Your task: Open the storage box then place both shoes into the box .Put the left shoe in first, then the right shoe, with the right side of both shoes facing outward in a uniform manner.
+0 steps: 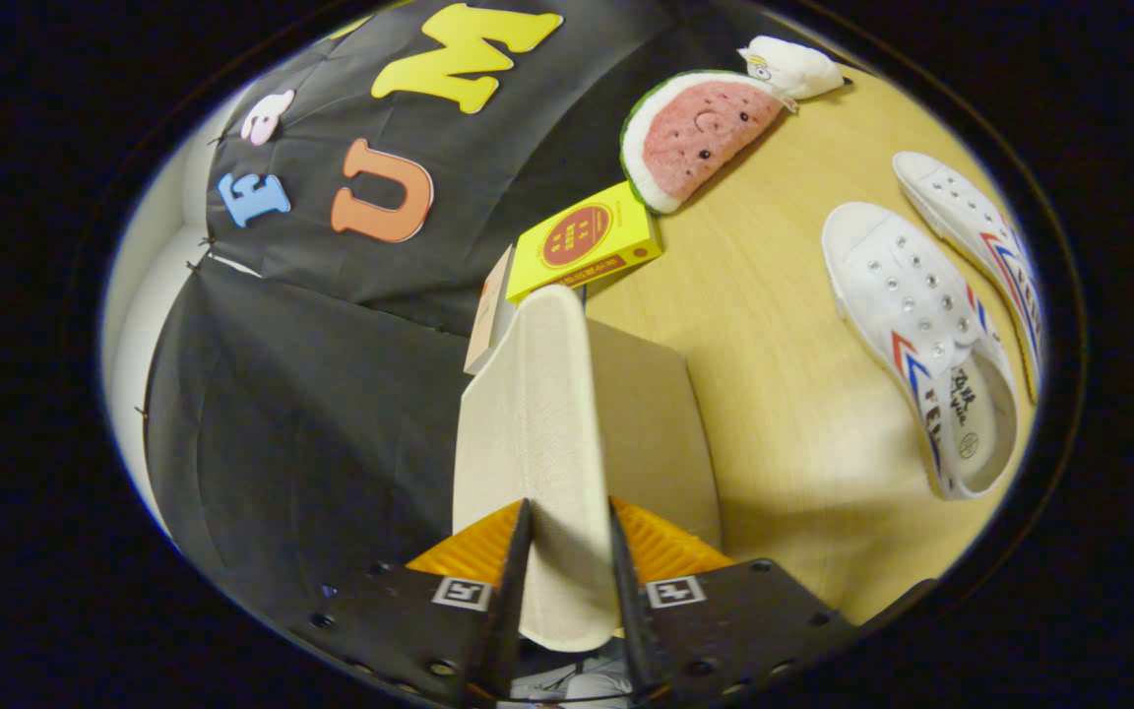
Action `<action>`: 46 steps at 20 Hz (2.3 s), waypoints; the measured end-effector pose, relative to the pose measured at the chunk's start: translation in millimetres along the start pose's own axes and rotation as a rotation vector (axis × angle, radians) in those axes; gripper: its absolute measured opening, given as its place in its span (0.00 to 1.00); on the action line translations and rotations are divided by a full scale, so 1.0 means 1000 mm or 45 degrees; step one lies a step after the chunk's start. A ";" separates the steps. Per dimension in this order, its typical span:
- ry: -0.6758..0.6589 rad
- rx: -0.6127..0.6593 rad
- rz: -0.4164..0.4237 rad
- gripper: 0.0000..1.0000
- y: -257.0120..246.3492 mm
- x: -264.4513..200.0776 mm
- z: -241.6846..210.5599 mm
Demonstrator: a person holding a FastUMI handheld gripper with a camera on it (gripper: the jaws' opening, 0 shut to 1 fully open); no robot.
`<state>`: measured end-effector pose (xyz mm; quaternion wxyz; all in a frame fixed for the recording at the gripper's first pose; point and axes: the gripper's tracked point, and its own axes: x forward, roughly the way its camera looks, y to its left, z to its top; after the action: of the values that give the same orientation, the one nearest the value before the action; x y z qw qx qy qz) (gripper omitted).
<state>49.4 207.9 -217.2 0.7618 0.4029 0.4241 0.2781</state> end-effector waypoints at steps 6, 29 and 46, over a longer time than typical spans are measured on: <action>0.043 -0.198 -0.024 0.00 0.037 -0.016 -0.002; 0.122 -1.061 0.013 0.20 0.318 0.114 -0.145; -0.290 -1.271 -0.099 0.94 0.279 0.021 -0.055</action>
<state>-10.9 390.2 -6.7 0.9125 0.0018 0.1685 0.3727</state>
